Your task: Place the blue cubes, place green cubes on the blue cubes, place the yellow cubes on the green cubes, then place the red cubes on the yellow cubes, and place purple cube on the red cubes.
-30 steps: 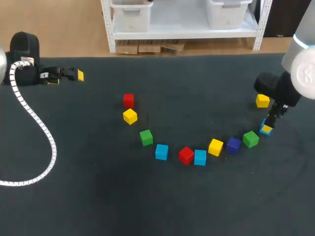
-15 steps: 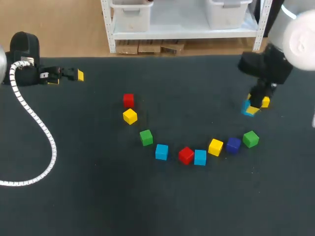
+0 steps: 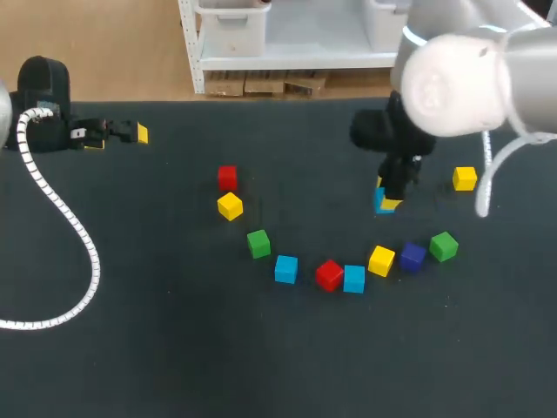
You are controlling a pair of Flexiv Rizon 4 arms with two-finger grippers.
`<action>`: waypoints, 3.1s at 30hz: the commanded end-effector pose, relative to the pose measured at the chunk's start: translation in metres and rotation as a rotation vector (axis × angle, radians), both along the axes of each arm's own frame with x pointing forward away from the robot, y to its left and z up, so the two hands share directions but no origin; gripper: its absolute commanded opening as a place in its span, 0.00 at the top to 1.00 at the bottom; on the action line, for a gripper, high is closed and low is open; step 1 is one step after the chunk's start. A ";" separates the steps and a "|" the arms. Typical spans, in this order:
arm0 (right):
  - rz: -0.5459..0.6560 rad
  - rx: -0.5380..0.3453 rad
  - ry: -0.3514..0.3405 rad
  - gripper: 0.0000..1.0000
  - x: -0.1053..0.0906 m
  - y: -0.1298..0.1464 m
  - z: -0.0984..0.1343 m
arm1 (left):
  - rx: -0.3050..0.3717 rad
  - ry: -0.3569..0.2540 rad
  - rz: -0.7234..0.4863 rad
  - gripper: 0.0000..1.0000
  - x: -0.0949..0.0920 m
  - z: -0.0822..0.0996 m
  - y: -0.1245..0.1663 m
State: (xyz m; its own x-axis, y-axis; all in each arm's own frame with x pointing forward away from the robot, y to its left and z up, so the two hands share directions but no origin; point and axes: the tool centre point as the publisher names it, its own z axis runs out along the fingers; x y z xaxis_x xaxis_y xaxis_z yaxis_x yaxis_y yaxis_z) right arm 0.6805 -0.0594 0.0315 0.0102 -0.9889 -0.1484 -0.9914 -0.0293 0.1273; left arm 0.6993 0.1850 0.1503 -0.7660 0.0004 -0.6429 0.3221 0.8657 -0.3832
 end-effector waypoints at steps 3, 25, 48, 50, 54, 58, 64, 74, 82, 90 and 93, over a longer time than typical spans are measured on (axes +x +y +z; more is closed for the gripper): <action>0.017 -0.032 0.035 1.00 0.024 0.013 -0.009 | 0.000 0.000 0.000 0.00 0.000 0.000 0.000; 0.030 -0.036 0.071 1.00 0.036 0.034 -0.037 | 0.000 0.000 0.000 0.00 0.000 0.000 0.000; -0.091 -0.016 0.037 0.00 0.046 0.030 -0.024 | 0.000 0.000 0.000 0.00 0.000 0.000 0.000; -0.102 0.005 0.030 0.00 0.044 0.030 -0.011 | 0.000 0.000 0.000 0.00 0.000 0.000 0.000; -0.158 0.014 -0.007 0.00 0.028 0.033 0.009 | 0.000 0.000 0.000 0.00 0.000 0.000 0.000; -0.192 0.013 -0.014 0.00 -0.003 0.038 0.020 | 0.000 0.000 0.000 0.00 0.000 0.000 0.000; -0.133 0.000 0.004 0.00 -0.066 0.046 0.016 | 0.000 0.000 0.000 0.00 0.000 0.000 0.000; -0.105 -0.035 -0.020 0.00 -0.111 0.052 -0.003 | 0.000 0.000 0.000 0.00 0.000 0.000 0.000; -0.098 -0.066 -0.051 0.00 -0.120 0.049 -0.021 | 0.000 0.000 0.000 0.00 0.000 0.000 0.000; -0.083 -0.088 -0.118 0.00 -0.121 0.053 -0.034 | 0.000 0.000 0.000 0.00 0.000 0.000 0.000; -0.085 -0.088 -0.132 0.00 -0.120 0.055 -0.036 | 0.000 0.000 0.000 0.00 0.000 0.000 0.000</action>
State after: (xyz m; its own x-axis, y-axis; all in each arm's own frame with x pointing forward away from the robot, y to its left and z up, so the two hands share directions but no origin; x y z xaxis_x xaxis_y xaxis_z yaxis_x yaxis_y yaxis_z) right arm 0.5633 -0.0040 -0.0019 -0.0575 -0.9963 -0.0633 -0.9952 0.0522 0.0827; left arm 0.6993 0.1850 0.1503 -0.7660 0.0004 -0.6429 0.3221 0.8657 -0.3832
